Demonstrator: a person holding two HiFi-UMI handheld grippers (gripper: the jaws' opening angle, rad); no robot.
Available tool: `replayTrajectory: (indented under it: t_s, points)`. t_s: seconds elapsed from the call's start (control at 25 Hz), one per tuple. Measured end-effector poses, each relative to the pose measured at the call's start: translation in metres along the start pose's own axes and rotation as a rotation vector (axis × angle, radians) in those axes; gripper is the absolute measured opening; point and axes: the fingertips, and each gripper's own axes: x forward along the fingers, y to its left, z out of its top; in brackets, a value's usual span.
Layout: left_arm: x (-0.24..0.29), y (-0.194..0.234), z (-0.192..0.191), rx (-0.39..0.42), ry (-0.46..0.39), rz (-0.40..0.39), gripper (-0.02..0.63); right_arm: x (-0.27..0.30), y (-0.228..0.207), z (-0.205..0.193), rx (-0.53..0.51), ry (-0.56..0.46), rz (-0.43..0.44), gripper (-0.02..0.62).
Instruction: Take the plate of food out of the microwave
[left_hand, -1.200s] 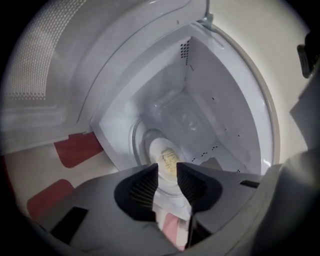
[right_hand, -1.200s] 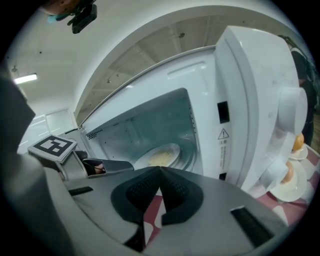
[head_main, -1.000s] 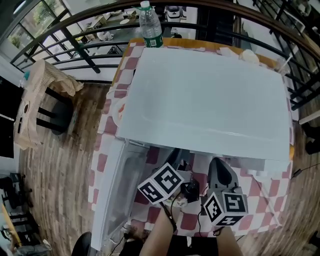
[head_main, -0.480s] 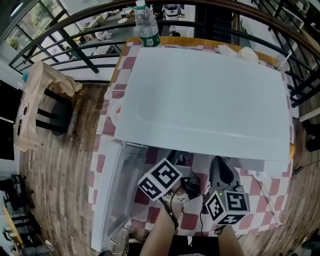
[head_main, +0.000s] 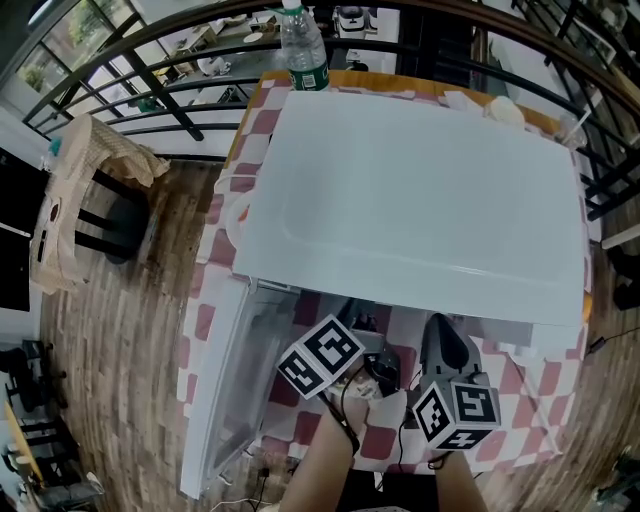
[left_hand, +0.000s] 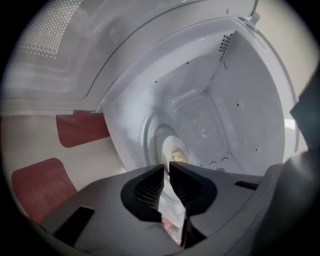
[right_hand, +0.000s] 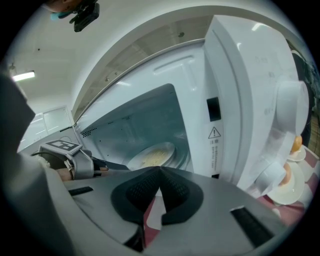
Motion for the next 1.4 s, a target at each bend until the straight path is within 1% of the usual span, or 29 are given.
replayTrajectory:
  t_s: [0.32,0.56,0.8,0.92,1.0,1.04,1.12,1.4]
  points:
    - [-0.003,0.002,-0.002,-0.044,-0.015,-0.026,0.051,-0.003,-0.001,-0.003,0.006,0.004,0.005,-0.006]
    - [-0.028,0.002,-0.011,-0.060,-0.019,-0.042,0.048,-0.006,0.001,-0.003,0.008,0.006,0.015,-0.006]
    - [-0.045,0.011,-0.017,-0.090,-0.034,-0.037,0.050,-0.010,0.006,-0.006,0.009,0.008,0.028,-0.006]
    - [-0.047,0.013,-0.019,-0.090,-0.035,-0.032,0.071,-0.013,0.009,-0.008,0.011,0.009,0.035,-0.006]
    - [-0.048,0.012,-0.020,-0.094,-0.039,-0.047,0.087,-0.016,0.009,-0.009,0.013,0.009,0.037,-0.006]
    - [-0.049,0.011,-0.019,-0.095,-0.045,-0.056,0.137,-0.017,0.009,-0.010,0.014,0.008,0.037,-0.006]
    - [-0.050,0.010,-0.016,-0.096,-0.056,-0.066,0.195,-0.018,0.008,-0.011,0.017,0.007,0.036,-0.006]
    - [-0.038,0.016,-0.016,-0.114,-0.051,-0.056,0.202,-0.027,0.005,-0.014,0.035,0.005,0.024,-0.006]
